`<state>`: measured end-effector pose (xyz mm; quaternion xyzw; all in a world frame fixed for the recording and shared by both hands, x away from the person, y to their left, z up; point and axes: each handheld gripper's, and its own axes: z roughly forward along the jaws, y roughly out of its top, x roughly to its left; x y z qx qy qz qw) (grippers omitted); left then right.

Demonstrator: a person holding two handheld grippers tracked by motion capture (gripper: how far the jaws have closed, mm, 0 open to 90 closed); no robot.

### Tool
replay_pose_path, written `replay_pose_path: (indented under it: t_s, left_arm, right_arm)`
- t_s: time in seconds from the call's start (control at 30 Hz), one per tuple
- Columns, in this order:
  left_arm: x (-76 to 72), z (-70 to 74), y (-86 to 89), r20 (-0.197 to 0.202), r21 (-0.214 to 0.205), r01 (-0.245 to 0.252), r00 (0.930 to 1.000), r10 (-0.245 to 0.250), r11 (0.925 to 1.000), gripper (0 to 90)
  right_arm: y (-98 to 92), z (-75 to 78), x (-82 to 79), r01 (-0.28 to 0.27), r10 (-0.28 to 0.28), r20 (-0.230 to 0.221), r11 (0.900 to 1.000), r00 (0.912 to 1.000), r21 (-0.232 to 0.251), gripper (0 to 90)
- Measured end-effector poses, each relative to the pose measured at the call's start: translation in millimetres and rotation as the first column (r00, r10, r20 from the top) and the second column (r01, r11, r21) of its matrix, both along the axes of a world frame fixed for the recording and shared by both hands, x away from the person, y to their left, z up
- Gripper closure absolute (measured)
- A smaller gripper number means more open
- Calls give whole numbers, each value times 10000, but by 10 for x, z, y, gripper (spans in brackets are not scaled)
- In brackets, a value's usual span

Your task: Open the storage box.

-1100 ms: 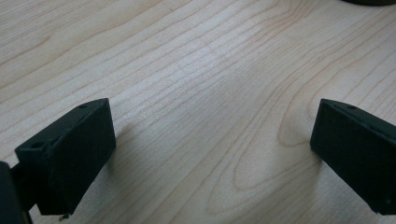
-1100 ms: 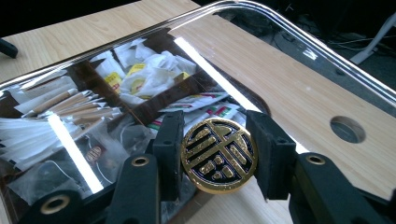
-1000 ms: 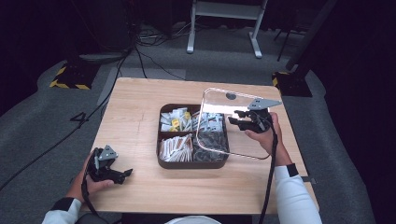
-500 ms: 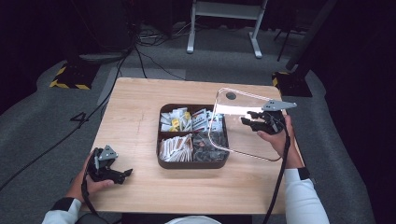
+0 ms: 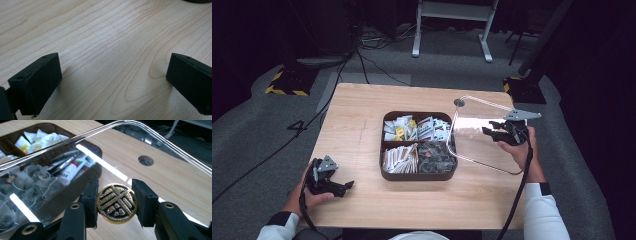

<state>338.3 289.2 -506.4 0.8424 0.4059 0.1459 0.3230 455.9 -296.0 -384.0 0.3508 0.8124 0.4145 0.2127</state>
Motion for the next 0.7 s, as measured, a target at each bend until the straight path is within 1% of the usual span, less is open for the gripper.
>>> replay_pose_path:
  t_s: [0.17,0.23,0.3,0.37,0.43,0.6,0.63,0.67,0.7]
  left_arm:
    - [0,0,0,1,4,4,10000,-4,10000,3]
    - [1,0,1,-2,5,10,10000,-10,10000,3]
    - [1,0,0,0,5,8,10000,-8,10000,3]
    - [1,0,0,0,5,9,10000,-9,10000,3]
    - [1,0,1,6,12,10,10000,-10,10000,3]
    - [1,0,-1,1,5,0,10000,0,10000,3]
    - [1,0,-1,-2,-8,-1,10000,1,10000,3]
    - [1,0,-1,-2,-8,-1,10000,1,10000,3]
    - [1,0,-1,1,2,1,10000,-1,10000,3]
  right_arm:
    - [-65,-56,21,132,-134,-154,9999,9998,-77,597]
    - [-127,-87,40,282,-282,-243,9996,9993,13,597]
    - [-141,-95,44,329,-329,-254,9995,9991,11,597]
    - [-195,-126,54,450,-452,-324,9990,9985,-70,597]
    - [-228,-153,65,533,-535,-373,9986,9979,-54,597]
    - [-292,-222,97,721,-728,-569,9973,9957,-138,597]
    - [-322,-261,115,833,-842,-651,9964,9943,-167,597]
    - [-322,-261,115,833,-842,-651,9964,9943,-167,597]
    - [-348,-303,133,909,-924,-745,9956,9929,-227,597]
